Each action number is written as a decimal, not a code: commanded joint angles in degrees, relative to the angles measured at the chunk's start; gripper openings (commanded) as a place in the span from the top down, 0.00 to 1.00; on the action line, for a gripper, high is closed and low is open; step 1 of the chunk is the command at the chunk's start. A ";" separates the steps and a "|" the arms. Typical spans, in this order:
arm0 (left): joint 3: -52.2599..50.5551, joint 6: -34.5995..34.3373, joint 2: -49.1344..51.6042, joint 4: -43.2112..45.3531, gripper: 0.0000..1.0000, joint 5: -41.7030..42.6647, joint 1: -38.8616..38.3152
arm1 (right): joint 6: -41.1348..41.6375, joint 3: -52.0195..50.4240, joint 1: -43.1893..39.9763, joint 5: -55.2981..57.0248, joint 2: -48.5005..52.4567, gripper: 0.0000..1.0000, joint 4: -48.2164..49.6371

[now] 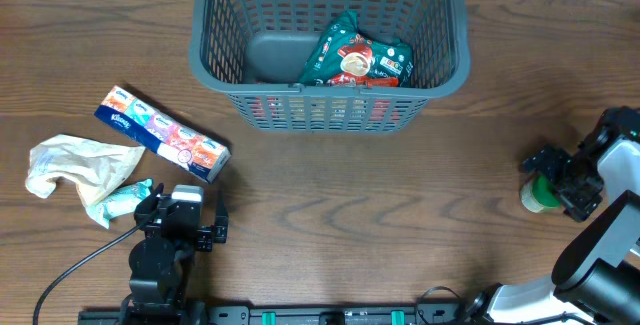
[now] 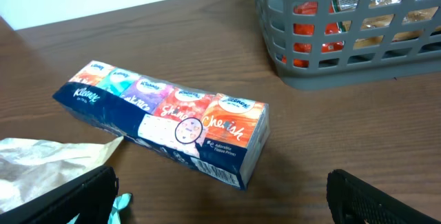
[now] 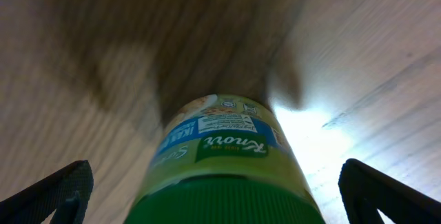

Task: Pack container
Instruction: 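Move the right gripper down over the green-capped jar and grasp it, then carry the jar with the right gripper into the basket and release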

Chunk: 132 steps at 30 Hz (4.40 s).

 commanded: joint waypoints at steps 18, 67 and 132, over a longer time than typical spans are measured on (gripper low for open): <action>-1.03 -0.33 -0.35 -0.17 0.01 -0.22 -0.20 | 1.64 -4.52 -0.31 -0.13 -0.59 0.25 4.04; -1.03 -0.33 -0.35 -0.15 0.02 -0.22 -0.20 | -36.00 58.07 39.32 -9.49 -1.99 0.99 -8.07; -1.03 -0.33 -0.35 -0.15 0.02 -0.20 -0.20 | -43.32 58.14 47.89 7.67 18.64 0.01 0.63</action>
